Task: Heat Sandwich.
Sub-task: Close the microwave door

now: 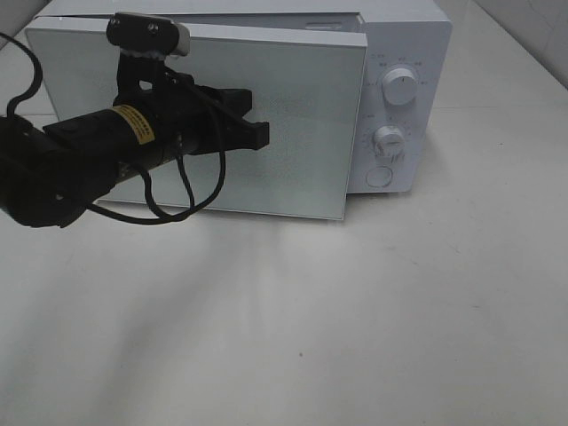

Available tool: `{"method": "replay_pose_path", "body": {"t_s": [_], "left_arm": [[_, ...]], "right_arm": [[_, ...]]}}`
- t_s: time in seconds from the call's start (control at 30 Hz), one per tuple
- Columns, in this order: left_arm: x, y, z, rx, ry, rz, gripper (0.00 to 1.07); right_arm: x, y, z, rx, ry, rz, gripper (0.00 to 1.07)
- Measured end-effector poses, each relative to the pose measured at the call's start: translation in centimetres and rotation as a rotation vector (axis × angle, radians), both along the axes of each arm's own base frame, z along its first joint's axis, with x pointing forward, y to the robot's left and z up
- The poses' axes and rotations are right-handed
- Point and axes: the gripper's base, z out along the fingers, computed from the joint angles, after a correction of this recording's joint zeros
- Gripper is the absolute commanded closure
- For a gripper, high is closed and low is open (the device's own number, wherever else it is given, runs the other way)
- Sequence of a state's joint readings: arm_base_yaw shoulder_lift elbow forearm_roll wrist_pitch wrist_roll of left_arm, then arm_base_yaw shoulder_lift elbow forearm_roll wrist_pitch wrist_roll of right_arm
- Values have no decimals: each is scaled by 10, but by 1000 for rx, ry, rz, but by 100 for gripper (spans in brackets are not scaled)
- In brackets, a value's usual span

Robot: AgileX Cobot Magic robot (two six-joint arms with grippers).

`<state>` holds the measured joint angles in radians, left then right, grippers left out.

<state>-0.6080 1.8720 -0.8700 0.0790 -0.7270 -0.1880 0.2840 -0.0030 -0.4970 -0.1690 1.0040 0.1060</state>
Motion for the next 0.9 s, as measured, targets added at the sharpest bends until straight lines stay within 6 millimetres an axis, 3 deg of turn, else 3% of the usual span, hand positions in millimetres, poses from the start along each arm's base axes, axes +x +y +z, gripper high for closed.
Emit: {"method": "replay_pose_path", "body": {"t_s": [0.9], "left_arm": [[31,-35,-3,31,-30,-59,107]], "right_arm": [[0,0,0,1,-1,1,32]]}}
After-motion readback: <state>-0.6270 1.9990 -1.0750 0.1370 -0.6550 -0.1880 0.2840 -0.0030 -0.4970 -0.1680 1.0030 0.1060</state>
